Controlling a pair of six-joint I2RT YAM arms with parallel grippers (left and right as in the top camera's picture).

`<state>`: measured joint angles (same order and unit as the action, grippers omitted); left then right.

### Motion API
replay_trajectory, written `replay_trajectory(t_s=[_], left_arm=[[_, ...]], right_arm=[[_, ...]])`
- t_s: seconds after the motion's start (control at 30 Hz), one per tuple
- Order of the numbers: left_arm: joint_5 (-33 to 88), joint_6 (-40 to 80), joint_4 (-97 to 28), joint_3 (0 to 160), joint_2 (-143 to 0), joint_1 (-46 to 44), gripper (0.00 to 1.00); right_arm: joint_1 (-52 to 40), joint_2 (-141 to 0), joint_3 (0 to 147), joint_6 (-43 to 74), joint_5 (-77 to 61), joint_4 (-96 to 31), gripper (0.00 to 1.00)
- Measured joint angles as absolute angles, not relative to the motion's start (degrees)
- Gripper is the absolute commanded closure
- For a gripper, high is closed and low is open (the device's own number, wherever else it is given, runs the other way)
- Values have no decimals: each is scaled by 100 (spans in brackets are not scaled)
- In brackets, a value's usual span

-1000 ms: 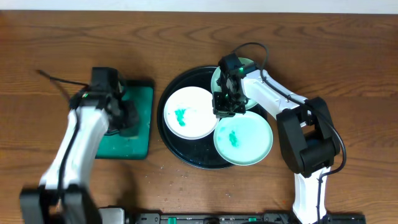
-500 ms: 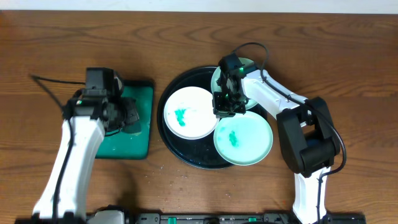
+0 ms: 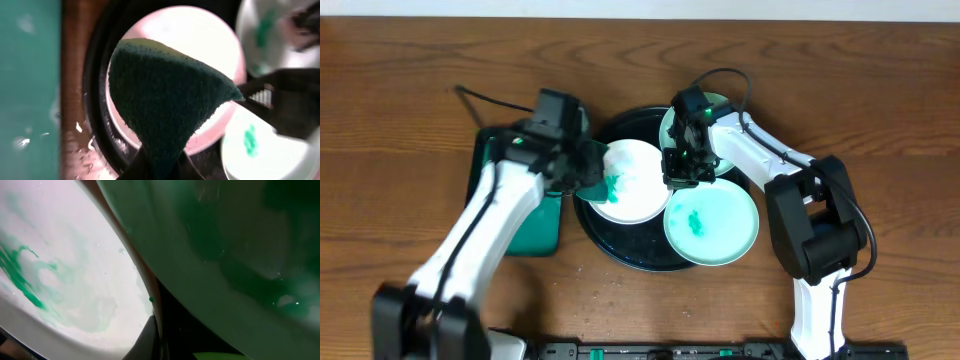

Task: Clean dirty plates on tray and stack at the side
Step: 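Carry the sponge with the left gripper onto the white plate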

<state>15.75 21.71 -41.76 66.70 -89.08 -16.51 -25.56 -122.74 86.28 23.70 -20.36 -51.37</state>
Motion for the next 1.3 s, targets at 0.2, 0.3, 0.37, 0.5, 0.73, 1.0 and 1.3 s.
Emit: replay_trajectory(t_s=[0.2,0.3,0.37,0.5,0.73,1.0,1.3], left_arm=[[1472,2427,-3653,6670,-9988,-1673,93],[1463,2543,-3350,6670,-10383,-1673,93],[1472,2613,-3205,6670,-10580,-1673,93],[1470,2722,-3109,6698,-10750,-1710,93],[1743,2764,-3100,6838,-11010,-1828,93],[2591,2829,-2915,6945,-11231,-2300,93],[3385,3004,-2598,6930,-11391,-2390,93]], right_arm=[[-2556,-12274,8628,2342,-2040,-5140,99],[-2556,-12274,8628,2340,-2043,-5146,99],[-2556,-12274,8628,2335,-2043,-5155,99],[-2556,-12274,8628,2294,-2047,-5162,99],[-2556,-12274,8628,2274,-2058,-5194,99],[-2460,-12274,8617,2248,-2091,-5334,99],[-2460,-12274,8617,2224,-2080,-5367,99]])
